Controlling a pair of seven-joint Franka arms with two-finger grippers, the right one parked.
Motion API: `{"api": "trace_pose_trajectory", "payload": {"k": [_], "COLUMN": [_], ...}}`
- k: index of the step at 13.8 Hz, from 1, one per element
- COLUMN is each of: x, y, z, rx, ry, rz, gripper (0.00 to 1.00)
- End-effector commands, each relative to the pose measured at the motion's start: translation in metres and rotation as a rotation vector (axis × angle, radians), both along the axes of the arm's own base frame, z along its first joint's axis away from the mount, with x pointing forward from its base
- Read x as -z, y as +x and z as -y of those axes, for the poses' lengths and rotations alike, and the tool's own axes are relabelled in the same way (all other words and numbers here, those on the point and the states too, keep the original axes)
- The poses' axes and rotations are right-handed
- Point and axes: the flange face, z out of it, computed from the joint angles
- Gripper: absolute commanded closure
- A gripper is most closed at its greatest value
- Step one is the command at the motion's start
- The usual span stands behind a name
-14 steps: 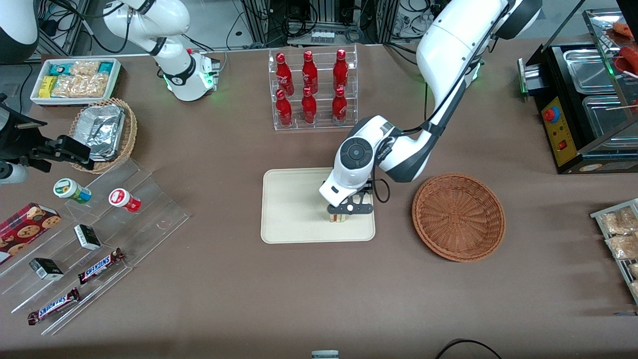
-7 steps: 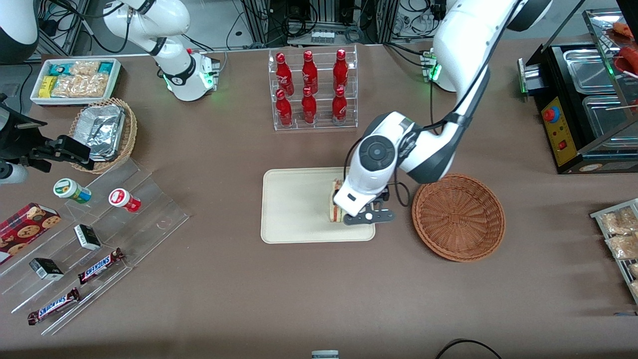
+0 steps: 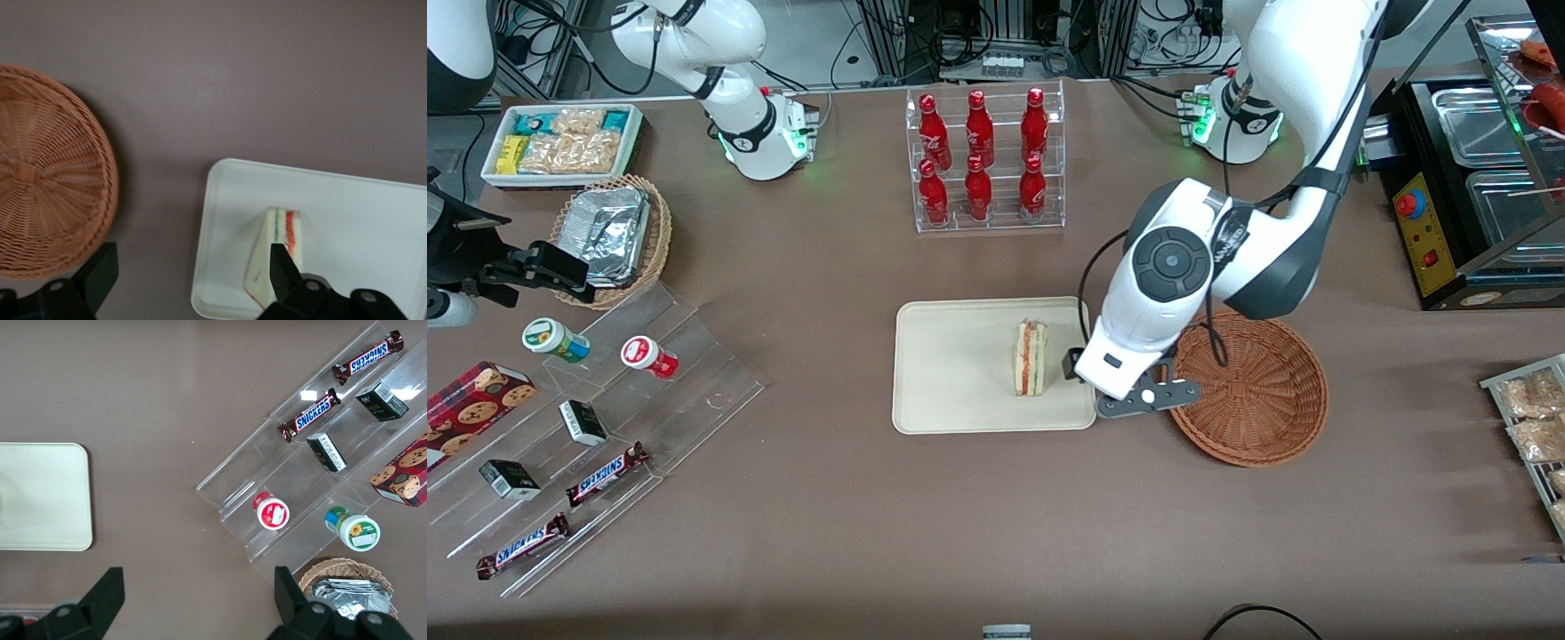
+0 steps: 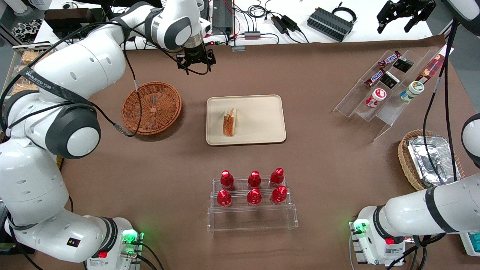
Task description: Place sandwich from basket to tray
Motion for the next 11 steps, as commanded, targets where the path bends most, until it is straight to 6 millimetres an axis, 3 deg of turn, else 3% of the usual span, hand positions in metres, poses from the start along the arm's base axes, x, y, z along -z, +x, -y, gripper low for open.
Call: {"api": "trace_pose_trajectory", "payload": {"k": [1,7,11], "x": [-0.030,-0.091,-0.138], "y": [-0.002,0.015,0.008], "z": [-0.017,-0.115,-0.185], "rx": [0.018,-0.035,-0.067], "ry": [0.105,0.098,0.103], "rz": [0.044,0.034,0.002], "gripper": [0.00,0.00,0.00]}}
